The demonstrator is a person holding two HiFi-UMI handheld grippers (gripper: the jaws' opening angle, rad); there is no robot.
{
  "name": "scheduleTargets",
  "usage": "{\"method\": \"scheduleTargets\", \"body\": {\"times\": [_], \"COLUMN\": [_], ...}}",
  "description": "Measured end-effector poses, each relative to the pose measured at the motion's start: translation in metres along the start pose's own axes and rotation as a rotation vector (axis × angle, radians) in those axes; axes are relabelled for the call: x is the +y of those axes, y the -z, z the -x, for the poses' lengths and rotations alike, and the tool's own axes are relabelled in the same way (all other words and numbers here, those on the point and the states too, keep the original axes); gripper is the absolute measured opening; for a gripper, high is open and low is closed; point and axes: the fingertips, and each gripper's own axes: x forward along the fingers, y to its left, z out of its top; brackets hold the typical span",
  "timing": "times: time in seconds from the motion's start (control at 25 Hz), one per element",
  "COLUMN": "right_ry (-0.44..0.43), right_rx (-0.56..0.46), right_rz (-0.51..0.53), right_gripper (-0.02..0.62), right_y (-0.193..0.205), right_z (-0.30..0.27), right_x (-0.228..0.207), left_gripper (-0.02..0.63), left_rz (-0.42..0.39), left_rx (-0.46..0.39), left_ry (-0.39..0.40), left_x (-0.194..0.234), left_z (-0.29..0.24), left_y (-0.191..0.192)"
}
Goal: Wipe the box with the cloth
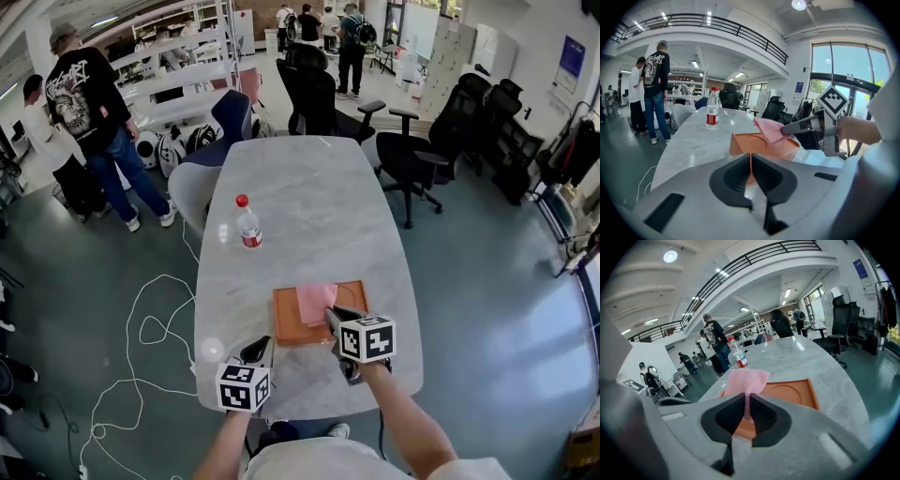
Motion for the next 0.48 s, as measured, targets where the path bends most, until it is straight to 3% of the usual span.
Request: {"method": "scheduleTargets", "body": {"times": [0.48], "right_ry": [-0.154], "right_rx": [0.063], "right_rz": [0.002], "right_gripper": [0.034], "right_y": [0.04], "right_z": [-0.023], "right_x": [0.071], "left_gripper": [0.015], "left_rz": [0.026], "left_rx": [-0.011], "left_ry": [-0.085], "left_x": [0.008], "left_z": [0.031], "left_y": [0.017]}}
